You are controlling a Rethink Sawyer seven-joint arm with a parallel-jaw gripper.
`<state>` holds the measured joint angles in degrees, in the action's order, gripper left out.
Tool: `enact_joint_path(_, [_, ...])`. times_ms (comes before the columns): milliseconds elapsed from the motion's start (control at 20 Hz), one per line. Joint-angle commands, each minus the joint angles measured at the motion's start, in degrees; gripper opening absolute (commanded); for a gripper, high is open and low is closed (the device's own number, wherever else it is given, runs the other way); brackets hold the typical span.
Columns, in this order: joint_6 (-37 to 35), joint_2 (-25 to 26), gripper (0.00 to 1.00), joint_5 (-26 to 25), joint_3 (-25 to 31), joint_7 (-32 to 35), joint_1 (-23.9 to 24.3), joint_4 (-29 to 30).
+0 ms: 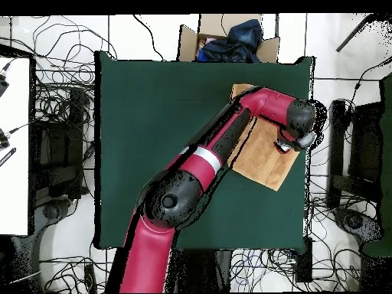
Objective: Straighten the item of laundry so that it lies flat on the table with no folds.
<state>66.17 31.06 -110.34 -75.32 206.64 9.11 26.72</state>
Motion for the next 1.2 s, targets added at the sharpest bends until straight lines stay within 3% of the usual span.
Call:
enact_joint_path(50, [2.84, -1.84, 1.00, 1.74, 1.96, 1.02, 0.16, 1.01])
enact_joint_path(650, [7.30, -3.34, 1.00, -0.25, 0.46, 0.12, -1.00, 2.65])
enact_joint_path(950, [14.80, -6.63, 1.00, 3.33, 3.75, 4.13, -4.09, 4.83])
enact_joint_path(1200, [16.80, -9.15, 1.00, 6.61, 5.86, 7.64, -7.74, 9.08])
